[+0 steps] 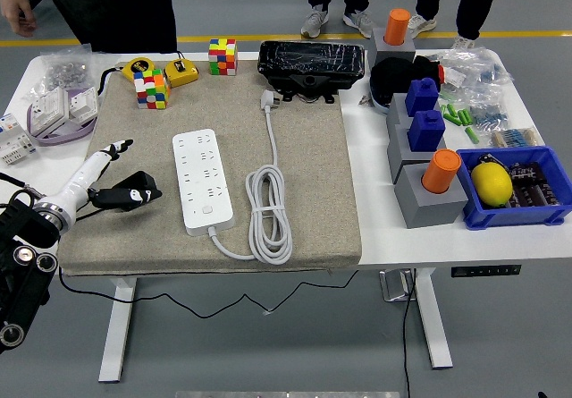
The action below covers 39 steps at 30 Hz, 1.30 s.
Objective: Pick up the plug,place it near the board,insert it into the board,press the button
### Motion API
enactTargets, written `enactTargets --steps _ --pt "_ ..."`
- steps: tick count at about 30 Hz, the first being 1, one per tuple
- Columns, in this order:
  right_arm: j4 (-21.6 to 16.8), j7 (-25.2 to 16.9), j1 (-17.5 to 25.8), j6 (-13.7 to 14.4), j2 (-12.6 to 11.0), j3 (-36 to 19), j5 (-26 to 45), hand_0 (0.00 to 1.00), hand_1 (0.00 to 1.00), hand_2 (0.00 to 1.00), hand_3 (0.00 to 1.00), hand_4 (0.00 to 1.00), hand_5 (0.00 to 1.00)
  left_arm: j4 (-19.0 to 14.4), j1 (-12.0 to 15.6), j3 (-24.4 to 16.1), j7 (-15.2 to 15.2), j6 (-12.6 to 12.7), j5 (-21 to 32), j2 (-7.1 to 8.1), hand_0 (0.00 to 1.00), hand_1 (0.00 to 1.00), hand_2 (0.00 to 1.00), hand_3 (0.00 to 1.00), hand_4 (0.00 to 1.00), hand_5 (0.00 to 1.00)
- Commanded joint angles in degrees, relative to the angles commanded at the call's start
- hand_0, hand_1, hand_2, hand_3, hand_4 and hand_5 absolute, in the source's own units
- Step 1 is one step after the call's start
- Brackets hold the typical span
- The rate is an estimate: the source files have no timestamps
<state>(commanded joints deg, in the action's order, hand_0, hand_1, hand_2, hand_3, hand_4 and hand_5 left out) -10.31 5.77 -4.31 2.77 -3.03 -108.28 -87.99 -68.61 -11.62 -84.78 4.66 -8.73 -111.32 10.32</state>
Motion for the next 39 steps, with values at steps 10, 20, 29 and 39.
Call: enactTargets --steps 10,20,29,39 --pt "0.0 0.1 0.1 0.1 -0.2 -0.1 0.0 0.813 0.724 0.715 0.763 0.998 0.998 2.0 -0.6 1.1 -0.6 2.5 -4.8 -0.17 0.998 0.998 0.998 0.998 0.998 0.149" --pt "0.0 0.0 0.2 0.1 -0.2 -0.1 0.1 0.813 0.725 0.715 0.763 0.998 0.998 3.9 -1.1 2.0 -0.7 3.1 -6.5 -0.46 0.998 0.998 0.982 0.972 0.998 0.123" --pt "0.0 0.0 0.2 0.1 -0.2 -0.1 0.1 0.813 0.725 0.715 0.763 0.998 0.998 4.9 -1.2 2.5 -1.1 4.9 -7.2 -0.66 0.809 0.888 0.874 0.869 0.998 0.126" --pt "0.0 0.0 0.1 0.2 -0.3 -0.4 0.1 0.813 0.725 0.715 0.763 0.998 0.998 4.3 -1.0 1.8 -1.1 6.4 -8.3 -1.67 0.610 0.679 0.617 0.553 0.998 0.126"
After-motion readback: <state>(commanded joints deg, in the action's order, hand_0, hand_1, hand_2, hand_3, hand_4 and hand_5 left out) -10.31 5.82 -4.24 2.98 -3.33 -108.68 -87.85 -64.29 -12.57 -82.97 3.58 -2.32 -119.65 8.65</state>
